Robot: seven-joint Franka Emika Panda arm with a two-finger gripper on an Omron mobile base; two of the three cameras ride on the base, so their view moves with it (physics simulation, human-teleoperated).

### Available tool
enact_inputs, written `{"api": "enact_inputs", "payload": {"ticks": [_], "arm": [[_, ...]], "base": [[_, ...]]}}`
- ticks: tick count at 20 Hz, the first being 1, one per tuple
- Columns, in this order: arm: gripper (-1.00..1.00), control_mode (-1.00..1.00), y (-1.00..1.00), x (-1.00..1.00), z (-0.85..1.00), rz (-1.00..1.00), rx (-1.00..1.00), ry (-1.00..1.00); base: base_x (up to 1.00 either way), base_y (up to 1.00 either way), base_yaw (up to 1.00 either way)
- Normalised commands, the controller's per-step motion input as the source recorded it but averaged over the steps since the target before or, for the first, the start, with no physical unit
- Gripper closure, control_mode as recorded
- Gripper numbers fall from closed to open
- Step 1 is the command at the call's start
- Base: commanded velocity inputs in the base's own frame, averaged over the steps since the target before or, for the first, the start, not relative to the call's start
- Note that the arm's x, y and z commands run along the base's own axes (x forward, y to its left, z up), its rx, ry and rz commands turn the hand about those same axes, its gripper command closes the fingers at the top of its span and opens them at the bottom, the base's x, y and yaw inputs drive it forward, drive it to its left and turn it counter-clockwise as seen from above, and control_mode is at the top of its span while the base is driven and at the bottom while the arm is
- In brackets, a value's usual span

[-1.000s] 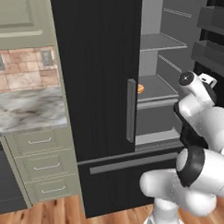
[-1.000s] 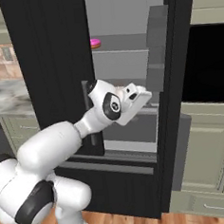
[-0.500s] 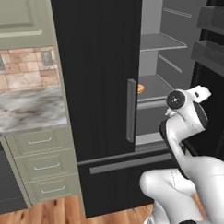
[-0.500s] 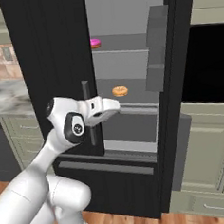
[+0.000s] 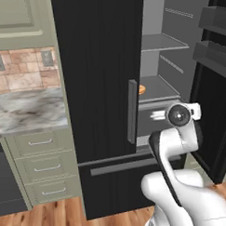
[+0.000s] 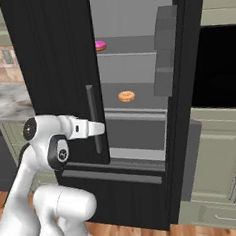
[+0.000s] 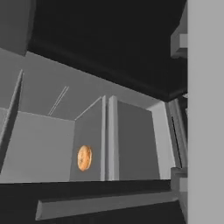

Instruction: Take the donuts from the fridge and place them on the empty tray on the dining counter.

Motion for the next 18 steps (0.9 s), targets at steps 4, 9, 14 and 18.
{"api": "enact_inputs", "payload": {"ticks": [4,9,14,18], "arm": [[-1.0,-1.0,0.45,0.0,0.0,0.52,0.31,0.19],[-1.0,-1.0,0.56,0.0,0.0,0.6,0.13,0.17],[-1.0,-1.0,0.53,0.18,0.0,0.2,0.03,0.02],[-1.0,-1.0,0.08,0.2,0.0,-0.23,0.0,-0.01]], "base": [[0.0,0.0,0.0],[0.0,0.0,0.0],[0.0,0.0,0.0],[0.0,0.0,0.0]]}}
